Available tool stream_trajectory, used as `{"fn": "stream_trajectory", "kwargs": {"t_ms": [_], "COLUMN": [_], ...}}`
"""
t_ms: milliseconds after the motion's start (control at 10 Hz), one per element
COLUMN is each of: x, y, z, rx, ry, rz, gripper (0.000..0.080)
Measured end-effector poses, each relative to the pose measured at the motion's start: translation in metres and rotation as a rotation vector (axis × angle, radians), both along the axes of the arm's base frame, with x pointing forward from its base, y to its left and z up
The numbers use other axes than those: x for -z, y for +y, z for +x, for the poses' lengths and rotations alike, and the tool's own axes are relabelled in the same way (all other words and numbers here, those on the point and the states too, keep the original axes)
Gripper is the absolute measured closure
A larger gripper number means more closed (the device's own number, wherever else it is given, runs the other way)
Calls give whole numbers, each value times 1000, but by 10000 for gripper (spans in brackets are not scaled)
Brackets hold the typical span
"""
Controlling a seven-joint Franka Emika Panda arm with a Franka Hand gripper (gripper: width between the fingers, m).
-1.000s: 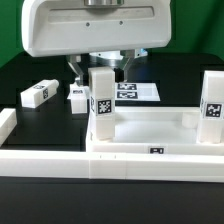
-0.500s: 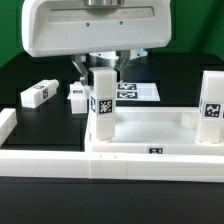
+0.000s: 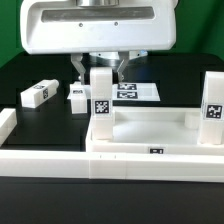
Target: Assemble desk
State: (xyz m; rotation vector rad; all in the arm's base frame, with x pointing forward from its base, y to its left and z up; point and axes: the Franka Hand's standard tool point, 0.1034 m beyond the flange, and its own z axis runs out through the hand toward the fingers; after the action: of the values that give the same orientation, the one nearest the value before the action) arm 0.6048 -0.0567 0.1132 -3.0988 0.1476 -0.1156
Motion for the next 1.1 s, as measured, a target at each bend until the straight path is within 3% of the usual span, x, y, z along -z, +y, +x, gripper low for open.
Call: {"fn": "stream_trajectory", "kwargs": {"t_ms": [700,1100], "x": [1,1], "y": [2,2], "z": [0,0], "rx": [607,787], "ry": [16,21], "rz": [40,55], "gripper": [511,509]}}
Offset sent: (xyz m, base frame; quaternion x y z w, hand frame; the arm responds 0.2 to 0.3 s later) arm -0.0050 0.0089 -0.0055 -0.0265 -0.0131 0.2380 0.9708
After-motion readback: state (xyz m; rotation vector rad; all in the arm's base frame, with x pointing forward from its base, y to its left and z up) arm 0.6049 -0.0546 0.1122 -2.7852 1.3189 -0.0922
